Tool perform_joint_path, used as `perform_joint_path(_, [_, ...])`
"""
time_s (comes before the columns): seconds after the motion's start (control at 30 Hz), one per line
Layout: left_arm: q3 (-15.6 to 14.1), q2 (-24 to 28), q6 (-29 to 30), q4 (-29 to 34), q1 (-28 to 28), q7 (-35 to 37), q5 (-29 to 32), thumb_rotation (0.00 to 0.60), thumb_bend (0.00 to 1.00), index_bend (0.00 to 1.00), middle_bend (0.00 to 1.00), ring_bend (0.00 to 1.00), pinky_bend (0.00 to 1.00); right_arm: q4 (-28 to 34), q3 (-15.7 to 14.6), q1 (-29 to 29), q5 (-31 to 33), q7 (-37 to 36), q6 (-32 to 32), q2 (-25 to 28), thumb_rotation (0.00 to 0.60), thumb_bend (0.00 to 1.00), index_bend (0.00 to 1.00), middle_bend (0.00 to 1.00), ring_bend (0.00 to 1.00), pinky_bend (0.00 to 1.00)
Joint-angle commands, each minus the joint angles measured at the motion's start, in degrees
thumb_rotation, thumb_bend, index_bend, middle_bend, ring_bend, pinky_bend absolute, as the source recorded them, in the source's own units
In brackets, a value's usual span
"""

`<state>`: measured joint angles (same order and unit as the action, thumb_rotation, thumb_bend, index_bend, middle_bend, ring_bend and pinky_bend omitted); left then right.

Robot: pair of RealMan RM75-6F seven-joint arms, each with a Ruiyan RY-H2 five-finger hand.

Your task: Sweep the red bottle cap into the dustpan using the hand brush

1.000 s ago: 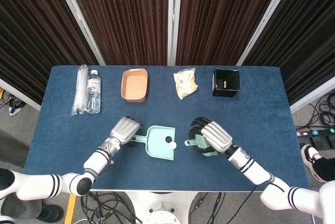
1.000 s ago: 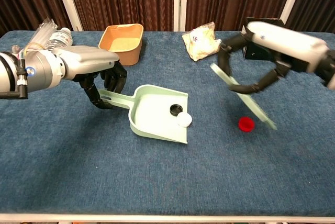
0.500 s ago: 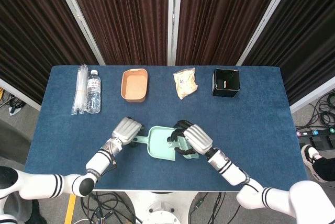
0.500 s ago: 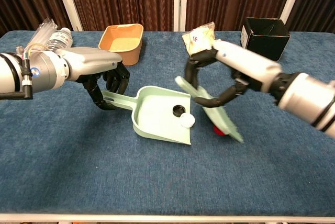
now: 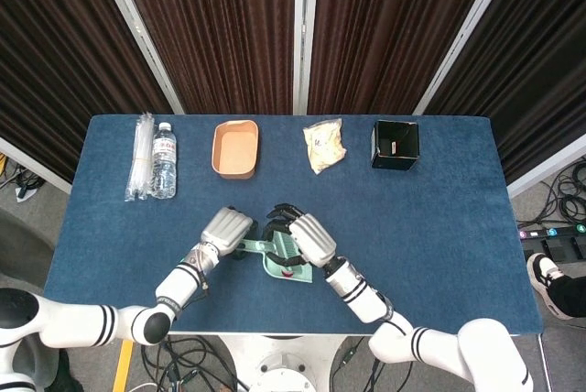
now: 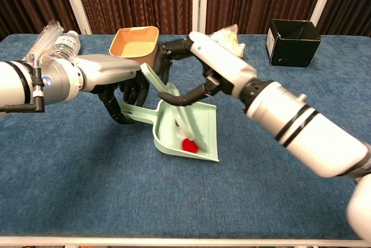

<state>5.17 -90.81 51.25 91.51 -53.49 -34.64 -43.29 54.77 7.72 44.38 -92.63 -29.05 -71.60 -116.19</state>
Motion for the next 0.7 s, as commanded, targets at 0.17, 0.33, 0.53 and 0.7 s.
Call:
perform_joint_path(0.17, [-0.10,0.15,0.39,0.23,-0.32,-0.04,0.46,0.600,0.36,0.57,0.57,0.44,0.32,-1.06,1.13,0.50,-0.60,-2.14,-3.57,-2.14,0.600,0.62,0.66,0.62,0.26,0.17])
perform_joint_path(0.33, [-0.49,0.64,1.33,0.45,0.34,0.85,-0.72,0.600,0.36,0.51,0.53,0.44,0.32,3.04,-1.07,-1.47,-2.68,-0.11,-6.06,4.65,0.600,0.62,0.66,0.62,0.26,0.17])
perform_joint_path(0.53, [-0.63,1.03,2.27,0.91,1.18,2.21,-2.35,0.600,0.36,0.37,0.46,0.44,0.32,9.90,-4.48,-3.54,-3.28,6.02,-3.24,17.69,0.600,0.62,0.66,0.62,0.26,0.17])
perform_joint_path(0.7, [-0.43,1.53,3.10,1.47,1.50,2.51,-3.34,0.600,0.36,0.31,0.40,0.39,0.32,14.78,-7.42,-3.41,-2.74,13.48,3.60,27.69,0.600,0.62,0.67,0.62,0.25,0.15])
